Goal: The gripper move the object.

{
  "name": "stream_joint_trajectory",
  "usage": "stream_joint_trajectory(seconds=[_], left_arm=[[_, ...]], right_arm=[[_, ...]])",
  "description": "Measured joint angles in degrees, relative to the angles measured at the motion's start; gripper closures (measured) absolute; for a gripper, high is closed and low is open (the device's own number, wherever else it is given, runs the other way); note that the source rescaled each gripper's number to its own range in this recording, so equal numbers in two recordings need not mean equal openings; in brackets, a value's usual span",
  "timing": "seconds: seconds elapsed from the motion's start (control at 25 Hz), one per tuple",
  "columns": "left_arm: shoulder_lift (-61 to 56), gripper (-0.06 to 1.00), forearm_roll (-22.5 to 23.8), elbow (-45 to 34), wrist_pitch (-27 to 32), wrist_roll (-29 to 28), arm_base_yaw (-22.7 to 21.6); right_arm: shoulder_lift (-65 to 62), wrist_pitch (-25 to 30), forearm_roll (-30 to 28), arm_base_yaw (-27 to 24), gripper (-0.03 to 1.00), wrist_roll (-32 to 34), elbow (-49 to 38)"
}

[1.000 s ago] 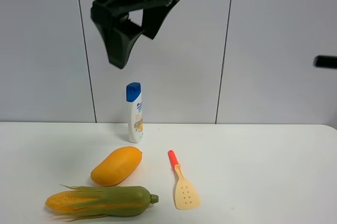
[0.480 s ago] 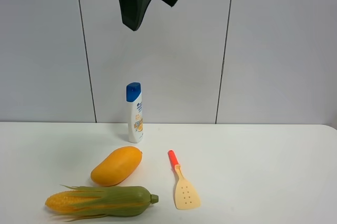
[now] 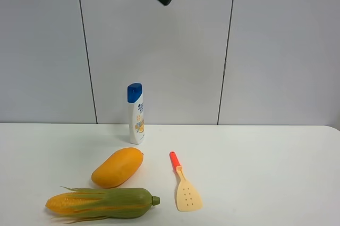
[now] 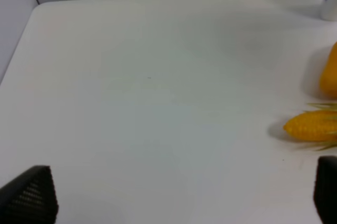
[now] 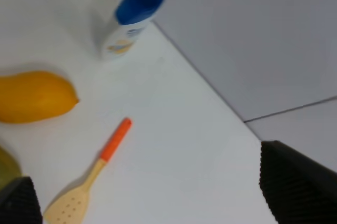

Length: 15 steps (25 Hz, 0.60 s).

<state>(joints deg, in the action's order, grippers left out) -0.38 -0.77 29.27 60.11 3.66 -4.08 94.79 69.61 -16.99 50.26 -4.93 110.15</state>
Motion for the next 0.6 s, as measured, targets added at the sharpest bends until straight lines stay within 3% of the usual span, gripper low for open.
stream_joint_trajectory(seconds=[0.32,0.6], left_arm=[[0.0,-0.06,0.0,0.0,0.0,0.0,0.0],[0.0,-0.06,0.0,0.0,0.0,0.0,0.0]], right_arm=[[-8.69,-0.02,8.37,-12.94,0.27,-0.8,-1.17],[-19.51,0.02,14.55,-31.99,0.27,-3.76,-13.1]])
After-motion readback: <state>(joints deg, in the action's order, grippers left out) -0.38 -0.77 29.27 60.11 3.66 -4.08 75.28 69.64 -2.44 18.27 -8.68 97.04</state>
